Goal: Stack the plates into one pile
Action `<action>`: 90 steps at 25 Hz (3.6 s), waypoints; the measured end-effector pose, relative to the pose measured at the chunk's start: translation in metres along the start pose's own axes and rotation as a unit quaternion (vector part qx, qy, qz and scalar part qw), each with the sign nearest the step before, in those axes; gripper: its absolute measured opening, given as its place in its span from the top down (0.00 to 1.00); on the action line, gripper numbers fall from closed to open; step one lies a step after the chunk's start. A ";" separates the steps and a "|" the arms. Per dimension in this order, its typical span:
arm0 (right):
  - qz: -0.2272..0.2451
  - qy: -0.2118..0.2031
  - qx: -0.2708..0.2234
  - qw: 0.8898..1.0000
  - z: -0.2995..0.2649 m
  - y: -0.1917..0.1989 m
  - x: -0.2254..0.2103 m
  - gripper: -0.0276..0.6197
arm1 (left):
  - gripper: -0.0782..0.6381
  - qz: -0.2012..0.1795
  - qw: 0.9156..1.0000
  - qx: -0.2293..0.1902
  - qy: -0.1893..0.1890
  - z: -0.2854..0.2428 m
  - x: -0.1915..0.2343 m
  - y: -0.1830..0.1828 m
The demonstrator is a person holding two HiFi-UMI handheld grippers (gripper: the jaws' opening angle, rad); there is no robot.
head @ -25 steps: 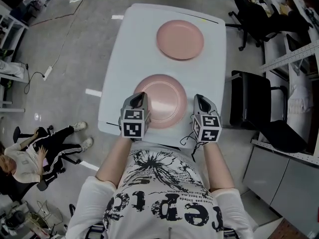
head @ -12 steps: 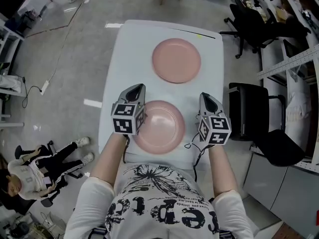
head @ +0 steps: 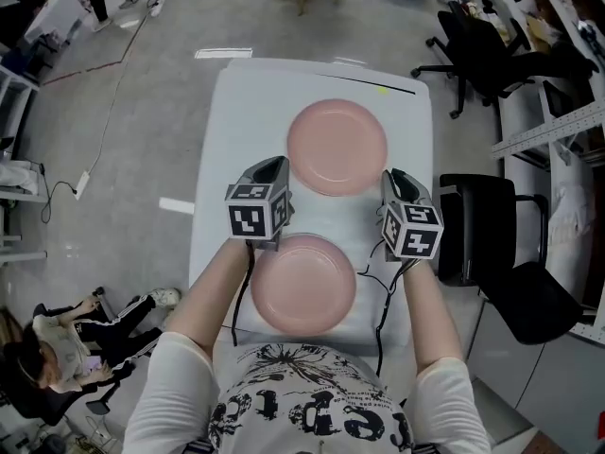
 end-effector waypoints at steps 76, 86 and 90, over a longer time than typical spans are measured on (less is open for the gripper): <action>-0.087 -0.064 0.059 0.992 0.190 0.195 0.100 0.82 | 0.77 0.069 0.996 0.050 0.004 0.230 -0.051 0.204; -0.072 -0.061 0.085 0.992 0.199 0.232 0.113 0.82 | 0.77 0.049 0.995 0.085 -0.036 0.243 -0.051 0.252; -0.068 -0.048 0.087 0.993 0.197 0.239 0.106 0.82 | 0.77 0.052 0.995 0.077 -0.039 0.238 -0.055 0.256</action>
Point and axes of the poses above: the fingertips, and each gripper's own axes: z backward along the fingers, x to its left, y out of its underside, the point moved 1 cm from there along z, backward along the fingers, and after that the axes turned 7 degrees about -z, right-handed, at the moved point
